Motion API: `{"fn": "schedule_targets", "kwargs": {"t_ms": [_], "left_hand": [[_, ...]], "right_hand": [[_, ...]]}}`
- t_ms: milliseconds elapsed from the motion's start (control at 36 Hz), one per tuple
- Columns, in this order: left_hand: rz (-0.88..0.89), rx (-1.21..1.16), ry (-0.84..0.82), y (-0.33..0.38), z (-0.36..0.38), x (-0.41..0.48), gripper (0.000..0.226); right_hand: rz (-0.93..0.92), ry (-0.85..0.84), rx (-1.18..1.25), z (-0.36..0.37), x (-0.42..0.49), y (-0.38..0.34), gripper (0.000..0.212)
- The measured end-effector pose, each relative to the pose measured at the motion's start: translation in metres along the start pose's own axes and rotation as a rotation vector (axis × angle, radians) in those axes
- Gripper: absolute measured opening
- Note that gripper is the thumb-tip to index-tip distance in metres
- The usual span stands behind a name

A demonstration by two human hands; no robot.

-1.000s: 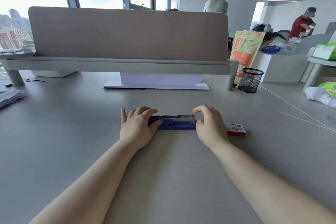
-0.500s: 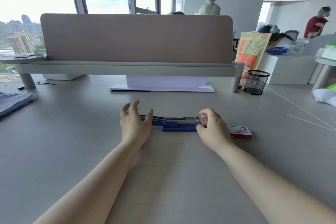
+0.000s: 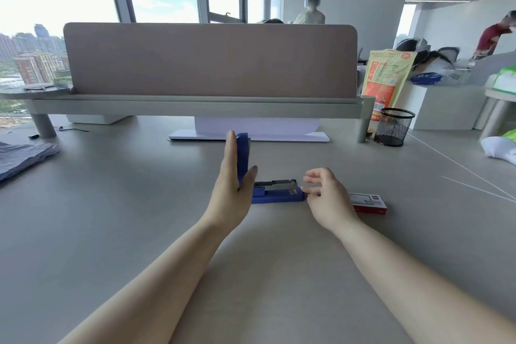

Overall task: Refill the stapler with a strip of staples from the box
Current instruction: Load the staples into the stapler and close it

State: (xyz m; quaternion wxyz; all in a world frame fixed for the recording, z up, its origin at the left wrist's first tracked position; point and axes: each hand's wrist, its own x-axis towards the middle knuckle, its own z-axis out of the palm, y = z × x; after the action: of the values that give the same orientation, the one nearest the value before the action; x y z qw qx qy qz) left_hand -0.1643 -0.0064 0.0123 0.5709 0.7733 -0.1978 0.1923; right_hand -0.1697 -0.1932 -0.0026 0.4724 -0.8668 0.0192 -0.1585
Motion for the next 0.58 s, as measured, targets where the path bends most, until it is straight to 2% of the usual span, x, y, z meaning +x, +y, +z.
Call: {"fn": "schedule_targets", "kwargs": {"t_ms": [167,333,444,583], "left_hand": [[0.069,0.284,-0.169,-0.011,0.003,-0.001,0.064],[0.118,0.593,-0.306,-0.018,0.003,-0.005,0.054],[0.105,0.644,-0.325,-0.018,0.003,-0.005,0.053],[0.101,0.720,-0.356,-0.018,0.001,-0.004,0.053]], "right_hand": [[-0.019,0.005,0.025,0.002,0.002,0.000,0.038],[-0.024,0.099,0.108,0.000,0.005,0.001,0.042],[-0.053,0.122,0.127,-0.001,0.005,0.001,0.044],[-0.194,0.063,-0.050,0.000,0.000,-0.004,0.050]]}}
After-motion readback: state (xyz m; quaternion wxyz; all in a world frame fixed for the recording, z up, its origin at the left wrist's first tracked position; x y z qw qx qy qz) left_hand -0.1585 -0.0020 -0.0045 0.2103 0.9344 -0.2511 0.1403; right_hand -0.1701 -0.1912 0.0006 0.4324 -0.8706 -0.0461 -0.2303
